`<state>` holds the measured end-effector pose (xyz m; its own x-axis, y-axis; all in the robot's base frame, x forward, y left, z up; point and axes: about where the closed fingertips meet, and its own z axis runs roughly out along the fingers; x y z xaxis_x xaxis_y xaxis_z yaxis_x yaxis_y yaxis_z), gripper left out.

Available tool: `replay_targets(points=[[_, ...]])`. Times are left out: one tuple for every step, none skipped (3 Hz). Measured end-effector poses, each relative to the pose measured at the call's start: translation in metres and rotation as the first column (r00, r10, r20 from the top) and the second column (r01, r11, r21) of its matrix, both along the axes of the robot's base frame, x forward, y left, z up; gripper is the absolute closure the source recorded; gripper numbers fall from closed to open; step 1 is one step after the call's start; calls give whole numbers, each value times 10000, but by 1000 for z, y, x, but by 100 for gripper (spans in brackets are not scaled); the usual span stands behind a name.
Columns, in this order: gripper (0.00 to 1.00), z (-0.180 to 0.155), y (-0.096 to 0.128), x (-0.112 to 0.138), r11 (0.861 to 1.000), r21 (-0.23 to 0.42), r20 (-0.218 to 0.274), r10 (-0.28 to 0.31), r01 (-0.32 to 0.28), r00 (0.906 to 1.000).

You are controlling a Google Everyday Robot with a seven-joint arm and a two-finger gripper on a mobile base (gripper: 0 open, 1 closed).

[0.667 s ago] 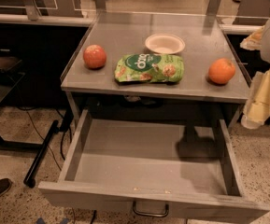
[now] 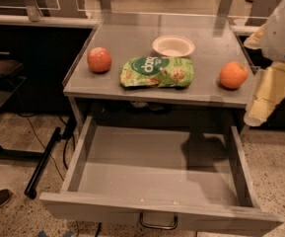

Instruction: Place green rice chip bag into top drawer

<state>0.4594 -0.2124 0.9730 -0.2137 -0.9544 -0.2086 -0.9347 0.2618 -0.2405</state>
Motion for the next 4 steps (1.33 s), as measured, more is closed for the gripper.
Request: replay_targets(points=[[0, -6, 9, 29, 9998, 15, -156, 186, -186, 9997], [0, -6, 13, 36, 9997, 47, -105, 244, -244, 9996], [0, -5, 17, 37, 9990, 95, 29, 433, -433, 9991], [0, -8, 42, 58, 9984, 302, 48, 485, -487, 9988]])
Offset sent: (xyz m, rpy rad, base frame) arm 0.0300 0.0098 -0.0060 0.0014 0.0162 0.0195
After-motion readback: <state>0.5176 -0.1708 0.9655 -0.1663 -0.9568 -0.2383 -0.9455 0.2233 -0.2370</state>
